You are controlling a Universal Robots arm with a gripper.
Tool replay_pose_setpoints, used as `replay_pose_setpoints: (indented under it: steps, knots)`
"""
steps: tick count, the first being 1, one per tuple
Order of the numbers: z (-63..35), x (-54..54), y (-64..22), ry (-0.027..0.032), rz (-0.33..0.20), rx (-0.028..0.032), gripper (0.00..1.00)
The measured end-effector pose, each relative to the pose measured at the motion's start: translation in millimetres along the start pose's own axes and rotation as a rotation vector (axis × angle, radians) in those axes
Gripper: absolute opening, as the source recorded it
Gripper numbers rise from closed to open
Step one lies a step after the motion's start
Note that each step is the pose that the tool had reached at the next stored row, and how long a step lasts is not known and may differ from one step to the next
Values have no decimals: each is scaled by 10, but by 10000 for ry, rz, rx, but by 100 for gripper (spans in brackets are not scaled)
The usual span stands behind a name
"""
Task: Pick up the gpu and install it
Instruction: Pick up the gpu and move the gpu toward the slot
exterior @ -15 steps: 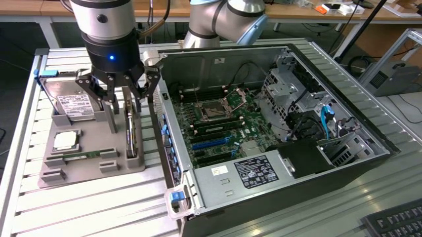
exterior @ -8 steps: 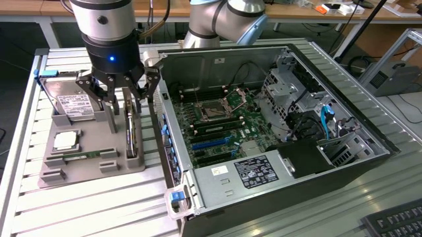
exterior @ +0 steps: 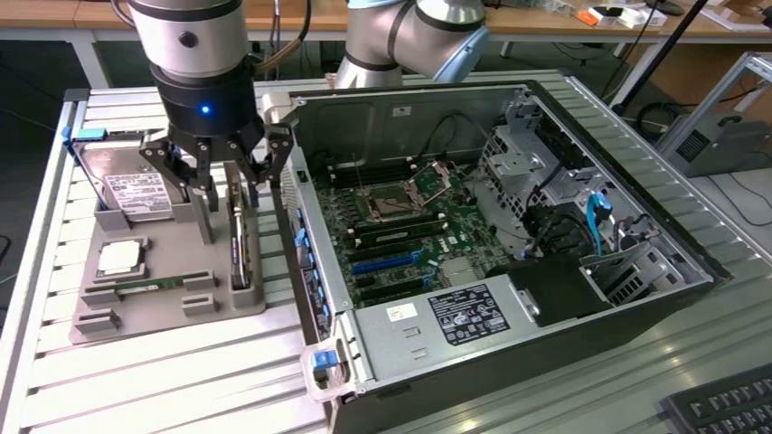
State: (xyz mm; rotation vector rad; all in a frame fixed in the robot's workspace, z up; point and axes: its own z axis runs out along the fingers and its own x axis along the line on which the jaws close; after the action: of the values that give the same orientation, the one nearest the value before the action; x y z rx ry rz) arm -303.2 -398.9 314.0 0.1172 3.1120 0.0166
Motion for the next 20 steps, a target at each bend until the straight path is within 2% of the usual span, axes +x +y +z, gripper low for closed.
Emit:
replay_pose_setpoints:
  steps: [18,20]
  knots:
    - [32,1,-4,-2,1,3,48]
    - [71,2,-7,-1,0,11,48]
